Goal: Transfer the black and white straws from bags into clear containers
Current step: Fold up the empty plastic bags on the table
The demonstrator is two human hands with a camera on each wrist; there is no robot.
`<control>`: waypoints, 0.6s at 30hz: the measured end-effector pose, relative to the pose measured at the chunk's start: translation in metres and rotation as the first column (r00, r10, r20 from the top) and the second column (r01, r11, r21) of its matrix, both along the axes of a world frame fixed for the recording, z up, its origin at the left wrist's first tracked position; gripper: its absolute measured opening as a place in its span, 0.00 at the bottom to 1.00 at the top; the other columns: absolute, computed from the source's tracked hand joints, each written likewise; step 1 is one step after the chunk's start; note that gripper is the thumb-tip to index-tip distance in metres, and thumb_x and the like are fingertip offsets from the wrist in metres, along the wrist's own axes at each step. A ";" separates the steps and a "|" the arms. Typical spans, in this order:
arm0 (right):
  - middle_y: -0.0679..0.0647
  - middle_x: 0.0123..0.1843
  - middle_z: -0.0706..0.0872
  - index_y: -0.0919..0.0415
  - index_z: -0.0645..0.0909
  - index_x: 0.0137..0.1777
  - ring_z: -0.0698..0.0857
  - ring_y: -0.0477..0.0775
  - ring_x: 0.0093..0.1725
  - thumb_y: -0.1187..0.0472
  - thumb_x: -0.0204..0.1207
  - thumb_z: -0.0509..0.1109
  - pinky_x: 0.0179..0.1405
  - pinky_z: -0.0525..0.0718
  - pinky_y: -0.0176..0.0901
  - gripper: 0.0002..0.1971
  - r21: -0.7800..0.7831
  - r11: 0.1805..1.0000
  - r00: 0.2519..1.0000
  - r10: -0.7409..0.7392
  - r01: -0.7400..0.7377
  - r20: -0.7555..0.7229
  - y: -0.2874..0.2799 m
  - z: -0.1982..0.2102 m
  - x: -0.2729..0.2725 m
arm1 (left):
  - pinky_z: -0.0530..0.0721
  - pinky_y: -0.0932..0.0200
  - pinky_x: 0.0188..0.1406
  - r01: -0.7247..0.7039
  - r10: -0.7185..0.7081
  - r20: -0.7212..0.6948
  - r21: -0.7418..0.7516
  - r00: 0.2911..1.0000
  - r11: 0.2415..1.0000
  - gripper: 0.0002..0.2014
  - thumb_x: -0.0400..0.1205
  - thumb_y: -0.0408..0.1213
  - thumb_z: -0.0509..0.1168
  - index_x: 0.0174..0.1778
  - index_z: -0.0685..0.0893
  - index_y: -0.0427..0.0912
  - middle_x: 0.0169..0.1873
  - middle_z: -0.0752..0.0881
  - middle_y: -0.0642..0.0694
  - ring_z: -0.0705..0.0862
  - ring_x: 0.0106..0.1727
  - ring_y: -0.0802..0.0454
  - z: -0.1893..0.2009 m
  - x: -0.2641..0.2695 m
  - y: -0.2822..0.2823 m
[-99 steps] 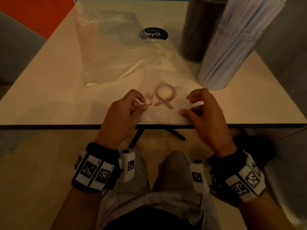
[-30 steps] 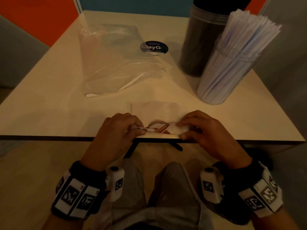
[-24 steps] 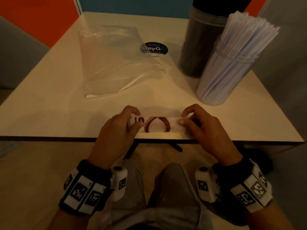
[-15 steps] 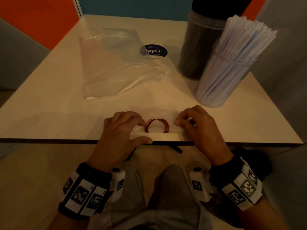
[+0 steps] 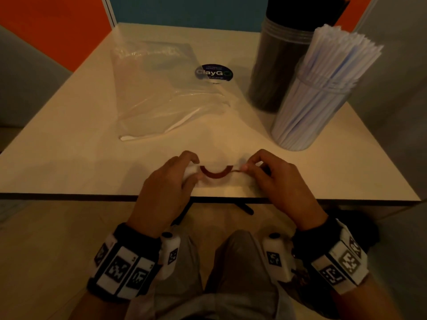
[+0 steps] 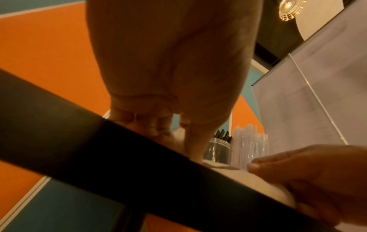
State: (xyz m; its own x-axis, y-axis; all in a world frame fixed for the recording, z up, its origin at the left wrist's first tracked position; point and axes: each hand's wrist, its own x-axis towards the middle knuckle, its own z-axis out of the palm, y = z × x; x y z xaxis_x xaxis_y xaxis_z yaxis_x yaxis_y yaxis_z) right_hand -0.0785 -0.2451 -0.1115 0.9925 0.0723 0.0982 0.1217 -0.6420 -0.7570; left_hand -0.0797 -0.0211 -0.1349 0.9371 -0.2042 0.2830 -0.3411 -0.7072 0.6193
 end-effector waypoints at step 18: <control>0.61 0.40 0.85 0.72 0.79 0.52 0.85 0.47 0.26 0.60 0.79 0.69 0.25 0.86 0.37 0.12 0.621 0.761 0.900 0.118 0.190 -0.420 0.014 0.012 -0.004 | 0.77 0.66 0.45 0.207 -0.207 0.025 0.015 0.978 0.978 0.16 0.75 0.43 0.66 0.57 0.87 0.46 0.46 0.83 0.51 0.81 0.46 0.55 0.012 0.001 -0.023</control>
